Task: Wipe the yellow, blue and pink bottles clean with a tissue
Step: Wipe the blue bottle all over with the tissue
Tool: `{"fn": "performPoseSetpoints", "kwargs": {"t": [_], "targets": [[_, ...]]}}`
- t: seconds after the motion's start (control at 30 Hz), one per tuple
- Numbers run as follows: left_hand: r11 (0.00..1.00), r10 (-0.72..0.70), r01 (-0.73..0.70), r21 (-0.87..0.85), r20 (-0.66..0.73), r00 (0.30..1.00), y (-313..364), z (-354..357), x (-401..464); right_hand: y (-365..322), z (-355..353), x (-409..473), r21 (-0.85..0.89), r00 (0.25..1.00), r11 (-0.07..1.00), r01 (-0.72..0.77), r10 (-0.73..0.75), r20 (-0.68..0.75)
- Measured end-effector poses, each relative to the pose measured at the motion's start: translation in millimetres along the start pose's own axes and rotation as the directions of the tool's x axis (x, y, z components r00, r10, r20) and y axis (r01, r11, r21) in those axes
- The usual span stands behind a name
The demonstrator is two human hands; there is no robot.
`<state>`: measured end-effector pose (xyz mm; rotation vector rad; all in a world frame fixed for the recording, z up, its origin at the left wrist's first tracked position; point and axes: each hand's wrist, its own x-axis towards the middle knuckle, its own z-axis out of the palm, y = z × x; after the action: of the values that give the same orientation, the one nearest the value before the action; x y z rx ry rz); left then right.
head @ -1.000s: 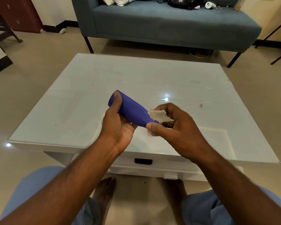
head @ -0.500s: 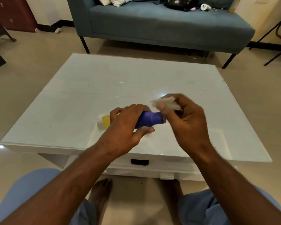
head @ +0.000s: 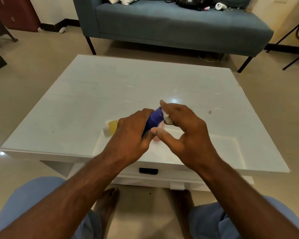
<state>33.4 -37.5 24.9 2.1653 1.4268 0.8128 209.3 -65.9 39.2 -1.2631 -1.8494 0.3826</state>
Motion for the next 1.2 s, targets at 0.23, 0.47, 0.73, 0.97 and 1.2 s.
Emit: {"fn": "performPoseSetpoints", "kwargs": {"t": [0.23,0.47,0.73,0.97,1.2], "targets": [[0.999,0.014,-0.013,-0.044,0.017,1.000,4.6,2.1,-6.4,3.5,1.8,-0.5,-0.067,0.985,0.998,0.003,-0.015,-0.173],[0.997,-0.062,0.064,-0.047,0.033,0.998,8.1,3.6,-6.2,5.2,0.1,1.9,-0.039,0.972,0.999,-0.037,0.027,-0.232],[0.999,0.021,-0.021,-0.046,-0.004,1.000,4.1,0.3,-6.3,-2.7,4.2,-0.9,0.056,0.974,0.973,-0.222,0.220,0.045],[0.999,0.027,-0.030,-0.045,-0.048,0.998,2.0,2.5,-10.3,-9.1,8.4,-1.7,0.096,0.957,0.955,-0.281,0.287,-0.044],[0.994,-0.062,0.057,-0.088,-0.058,0.996,5.5,3.7,-7.2,-3.4,4.7,-1.9,0.203,0.970,0.974,-0.101,0.142,-0.199]]}}
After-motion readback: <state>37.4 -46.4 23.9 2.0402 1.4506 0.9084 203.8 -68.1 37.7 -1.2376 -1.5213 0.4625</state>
